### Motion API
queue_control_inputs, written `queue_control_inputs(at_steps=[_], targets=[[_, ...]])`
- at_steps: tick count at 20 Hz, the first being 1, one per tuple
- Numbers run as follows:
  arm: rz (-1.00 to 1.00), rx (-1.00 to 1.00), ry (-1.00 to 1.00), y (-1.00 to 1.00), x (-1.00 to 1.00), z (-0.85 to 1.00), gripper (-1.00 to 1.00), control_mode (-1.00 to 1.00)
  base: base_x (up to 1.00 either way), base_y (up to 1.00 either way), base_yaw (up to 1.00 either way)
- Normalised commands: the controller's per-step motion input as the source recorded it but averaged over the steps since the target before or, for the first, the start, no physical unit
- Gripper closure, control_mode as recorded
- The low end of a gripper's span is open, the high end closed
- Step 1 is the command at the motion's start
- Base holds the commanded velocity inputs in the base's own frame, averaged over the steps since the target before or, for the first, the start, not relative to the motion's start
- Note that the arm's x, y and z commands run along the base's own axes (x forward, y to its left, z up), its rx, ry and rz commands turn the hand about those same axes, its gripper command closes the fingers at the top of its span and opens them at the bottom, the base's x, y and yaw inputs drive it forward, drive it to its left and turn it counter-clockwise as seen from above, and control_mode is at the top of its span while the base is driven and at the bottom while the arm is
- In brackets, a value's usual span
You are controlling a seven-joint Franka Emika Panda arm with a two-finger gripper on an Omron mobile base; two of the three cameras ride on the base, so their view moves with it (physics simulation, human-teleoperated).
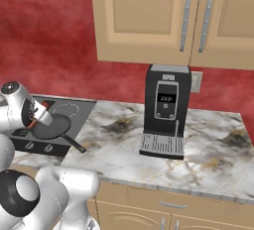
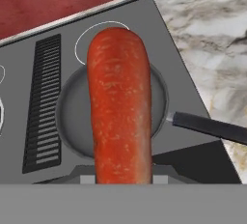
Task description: Place both pans onto different burners. Then place the carrot and the fish on different pans.
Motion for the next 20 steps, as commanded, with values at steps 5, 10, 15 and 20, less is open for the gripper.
queue_control_inputs(at_steps=[5,10,15,20], targets=[[0.00,0.00,0.00,0.13,0.27,-0.20,1.00,-1.00,0.00,0.00,0.00],[0.00,0.00,0.00,0.10,0.19,-0.18,1.00,-1.00,0.00,0.00,0.00],[0.00,0.00,0.00,0.04,0.10,-0.19,1.00,-1.00,0.00,0.00,0.00],[0.00,0.00,0.00,0.00,0.13,-0.19,1.00,-1.00,0.00,0.00,0.00]])
